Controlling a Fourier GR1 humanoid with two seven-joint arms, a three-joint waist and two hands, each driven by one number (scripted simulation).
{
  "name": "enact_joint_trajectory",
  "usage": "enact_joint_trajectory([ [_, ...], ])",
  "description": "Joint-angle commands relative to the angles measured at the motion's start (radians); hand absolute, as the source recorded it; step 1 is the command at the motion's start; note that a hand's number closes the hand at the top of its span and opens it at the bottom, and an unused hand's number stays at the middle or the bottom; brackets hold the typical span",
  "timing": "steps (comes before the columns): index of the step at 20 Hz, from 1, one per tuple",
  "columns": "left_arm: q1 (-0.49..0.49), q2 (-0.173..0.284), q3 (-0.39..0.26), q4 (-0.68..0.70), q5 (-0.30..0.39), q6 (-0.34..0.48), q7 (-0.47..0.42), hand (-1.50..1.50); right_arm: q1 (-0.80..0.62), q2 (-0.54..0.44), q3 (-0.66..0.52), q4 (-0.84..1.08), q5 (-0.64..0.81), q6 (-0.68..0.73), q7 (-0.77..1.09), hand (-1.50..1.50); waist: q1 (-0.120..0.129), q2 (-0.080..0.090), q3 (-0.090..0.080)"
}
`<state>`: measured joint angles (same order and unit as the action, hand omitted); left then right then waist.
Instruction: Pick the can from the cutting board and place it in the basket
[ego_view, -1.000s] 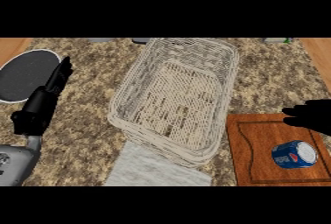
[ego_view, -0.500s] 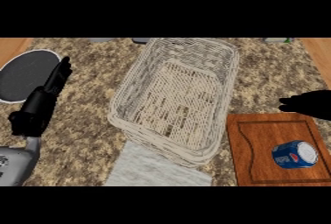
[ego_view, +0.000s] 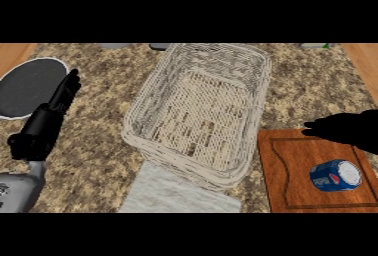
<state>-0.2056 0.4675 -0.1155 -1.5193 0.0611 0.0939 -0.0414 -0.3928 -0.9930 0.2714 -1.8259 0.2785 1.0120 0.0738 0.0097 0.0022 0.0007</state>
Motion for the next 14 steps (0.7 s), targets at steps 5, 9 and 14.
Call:
enact_joint_trajectory([
  [5, 0.068, 0.02, 0.056, -0.073, -0.003, -0.05, 0.008, 0.0, 0.128, 0.018, 0.095, 0.073, 0.281, -0.135, -0.193, -1.5, -0.002, -0.003, 0.001],
  [9, 0.058, -0.013, 0.059, -0.096, -0.024, -0.059, 0.044, 0.0, 0.069, 0.036, 0.07, 0.19, 0.365, -0.16, -0.285, -1.5, 0.0, -0.002, 0.0],
  [14, 0.054, -0.059, 0.081, -0.038, -0.078, -0.052, -0.007, 0.0, 0.066, 0.107, 0.073, 0.212, 0.456, -0.17, -0.311, -1.5, -0.004, -0.002, -0.001],
])
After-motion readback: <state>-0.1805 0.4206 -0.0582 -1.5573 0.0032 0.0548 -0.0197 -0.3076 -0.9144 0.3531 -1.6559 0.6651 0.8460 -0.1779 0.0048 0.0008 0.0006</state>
